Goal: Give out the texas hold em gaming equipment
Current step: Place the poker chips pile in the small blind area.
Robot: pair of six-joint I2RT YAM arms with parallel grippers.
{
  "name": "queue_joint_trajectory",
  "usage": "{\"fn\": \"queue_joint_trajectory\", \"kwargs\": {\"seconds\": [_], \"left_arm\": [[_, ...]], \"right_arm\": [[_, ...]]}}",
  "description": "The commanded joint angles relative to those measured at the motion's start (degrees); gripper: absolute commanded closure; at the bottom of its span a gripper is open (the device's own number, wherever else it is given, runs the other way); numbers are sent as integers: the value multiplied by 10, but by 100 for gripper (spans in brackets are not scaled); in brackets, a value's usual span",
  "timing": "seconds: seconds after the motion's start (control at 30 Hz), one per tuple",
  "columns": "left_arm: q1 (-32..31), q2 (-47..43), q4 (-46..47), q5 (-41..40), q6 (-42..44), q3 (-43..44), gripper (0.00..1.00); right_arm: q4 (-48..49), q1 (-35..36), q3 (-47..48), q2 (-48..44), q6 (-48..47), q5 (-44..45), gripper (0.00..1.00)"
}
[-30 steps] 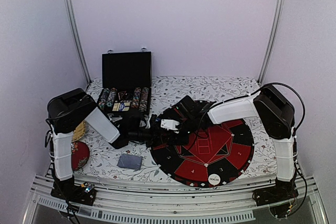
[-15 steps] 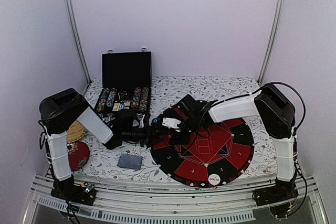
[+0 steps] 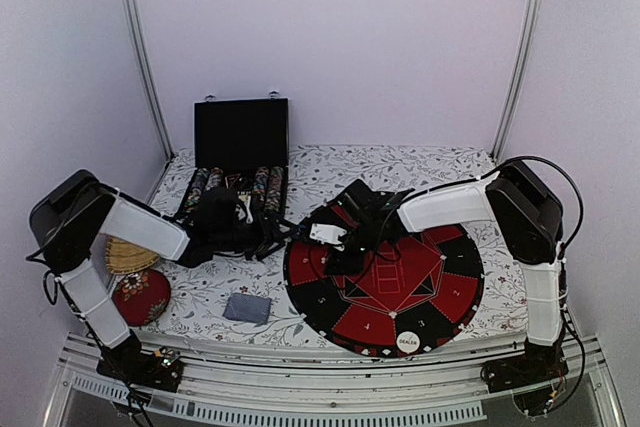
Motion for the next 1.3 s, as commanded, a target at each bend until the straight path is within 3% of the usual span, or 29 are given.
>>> {"fn": "queue_joint_trajectory", "kwargs": {"seconds": [0.0, 0.2, 0.33, 0.73, 1.27], "left_arm": [[27, -60, -99, -52, 74, 29, 34], [47, -137, -232, -158, 183, 65, 32], [61, -161, -278, -185, 215, 68, 31], [79, -163, -283, -176, 226, 53, 31], [92, -187, -301, -186, 239, 45, 31]], "right_arm": [[-63, -8, 3, -1, 2, 51, 98], [-69, -9, 9, 5, 6, 59, 98], [-80, -14, 35, 22, 12, 66, 98], [-96, -17, 102, 54, 31, 72, 98], [-130, -25, 306, 210, 34, 107, 98]]}}
